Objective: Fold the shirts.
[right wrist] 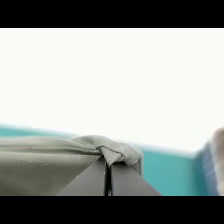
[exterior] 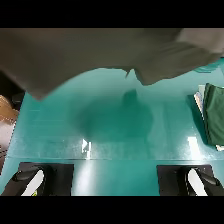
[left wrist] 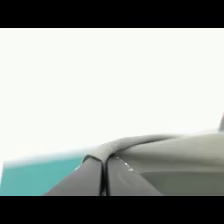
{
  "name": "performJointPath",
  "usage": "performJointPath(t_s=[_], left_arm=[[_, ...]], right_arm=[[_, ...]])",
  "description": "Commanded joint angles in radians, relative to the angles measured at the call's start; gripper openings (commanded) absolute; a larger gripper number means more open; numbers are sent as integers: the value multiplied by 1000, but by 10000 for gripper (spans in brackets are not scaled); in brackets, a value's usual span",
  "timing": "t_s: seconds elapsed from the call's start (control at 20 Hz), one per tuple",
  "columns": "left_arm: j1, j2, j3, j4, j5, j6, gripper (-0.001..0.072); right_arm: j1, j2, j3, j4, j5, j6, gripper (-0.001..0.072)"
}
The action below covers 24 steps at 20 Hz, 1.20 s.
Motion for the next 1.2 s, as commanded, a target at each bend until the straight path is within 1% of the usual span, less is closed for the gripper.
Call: performJointPath(t_s=[0.0, 0.1, 0.2, 0.3, 0.4, 0.45, 0.55, 0.6, 0.7, 0.8, 0.9, 1.0, 1.05, 1.1, 1.15], left_arm=[[1, 2, 222, -93, 47, -23, 24], [1, 2, 239, -196, 62, -21, 24], [1, -2, 212, -204, 50, -19, 24], [1, -6, 114, -167, 13, -23, 24], [1, -18, -53, -166, -42, -31, 24], [1, -34, -138, -166, -85, -31, 24], [0, -101, -311, -156, -185, -30, 25], [0, -139, -389, -156, -208, -29, 25], [0, -230, -528, -155, -214, -5, 25], [-3, -338, -629, -150, -196, 24, 25], [-12, -468, -678, -129, -149, 32, 25], [-26, -603, -679, -119, -64, 78, 25], [-28, -665, -679, -122, 4, 97, 25], [-33, -717, -673, -127, 67, 124, 25], [-39, -768, -658, -134, 124, 132, 25]], right_arm=[[-162, 66, 157, -40, 56, 2, 16], [-240, 74, 209, -52, 77, 2, 16], [-265, 41, 267, -49, 127, 18, 15], [-264, -43, 333, -36, 257, 62, 15], [-262, -143, 339, 26, 397, 97, 15], [-251, -184, 306, 61, 438, 106, 15], [-174, -274, 200, 65, 492, 116, 15], [-114, -322, 137, 34, 510, 131, 15], [4, -420, 18, -70, 531, 142, 15], [109, -532, -76, -153, 529, 148, 15], [188, -661, -122, -190, 491, 148, 15], [232, -792, -119, -193, 411, 148, 16], [242, -853, -100, -192, 371, 149, 15], [251, -916, -61, -192, 333, 149, 15], [251, -972, -15, -192, 297, 157, 15]])
